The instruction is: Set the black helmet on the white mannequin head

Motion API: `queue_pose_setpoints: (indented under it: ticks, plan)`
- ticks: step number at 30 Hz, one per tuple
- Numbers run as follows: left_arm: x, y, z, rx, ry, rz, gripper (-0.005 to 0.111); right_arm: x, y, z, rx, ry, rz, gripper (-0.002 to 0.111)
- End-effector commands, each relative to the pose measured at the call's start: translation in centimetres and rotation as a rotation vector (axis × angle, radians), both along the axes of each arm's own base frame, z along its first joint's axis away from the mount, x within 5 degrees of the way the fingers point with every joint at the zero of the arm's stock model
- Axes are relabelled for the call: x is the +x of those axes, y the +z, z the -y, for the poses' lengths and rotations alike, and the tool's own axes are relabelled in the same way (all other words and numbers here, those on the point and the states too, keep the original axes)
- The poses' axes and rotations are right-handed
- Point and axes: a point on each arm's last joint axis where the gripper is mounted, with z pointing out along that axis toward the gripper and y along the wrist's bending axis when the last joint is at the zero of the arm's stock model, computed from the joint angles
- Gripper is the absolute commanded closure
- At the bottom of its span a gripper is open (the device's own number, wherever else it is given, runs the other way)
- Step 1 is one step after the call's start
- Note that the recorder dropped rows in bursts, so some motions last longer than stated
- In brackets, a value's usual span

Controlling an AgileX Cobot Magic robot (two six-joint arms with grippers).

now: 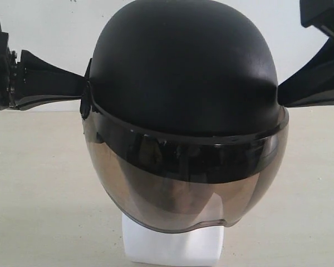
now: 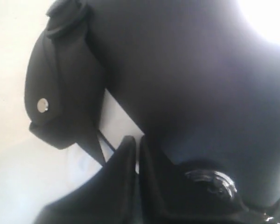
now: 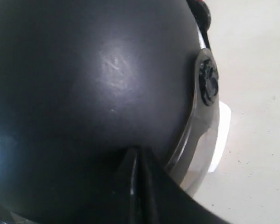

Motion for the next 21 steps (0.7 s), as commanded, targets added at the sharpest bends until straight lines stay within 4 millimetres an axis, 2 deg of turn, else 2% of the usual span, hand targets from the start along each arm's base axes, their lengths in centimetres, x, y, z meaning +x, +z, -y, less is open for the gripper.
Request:
queue_pose_setpoints:
  ticks: [1, 3, 5, 9, 15, 21]
  plan:
    - [0.9, -1.0, 0.1, -0.018, -0.003, -0.045, 0.102, -0.4, 0.5, -0.2, 0.029, 0.037, 0.020, 0.108]
    - [1.0, -1.2, 0.1, -0.018, -0.001, -0.052, 0.102, -0.4, 0.9, 0.0, 0.018, 0.017, 0.067, 0.108]
    - [1.3, -1.1, 0.0, -0.012, 0.011, -0.044, 0.102, -0.4, 2.0, 0.6, -0.004, -0.033, 0.104, 0.108]
    - [2.7, -0.8, -0.2, -0.015, 0.005, -0.035, 0.102, -1.1, 4.7, 0.8, 0.014, -0.021, 0.167, 0.108]
    - [4.9, -0.6, -0.5, -0.017, -0.005, -0.019, 0.102, -1.2, 4.7, 0.8, 0.010, -0.016, 0.154, 0.108]
    - [5.8, -1.4, -0.5, -0.021, -0.011, -0.040, 0.102, -1.2, 4.7, 0.9, 0.004, -0.020, 0.156, 0.108]
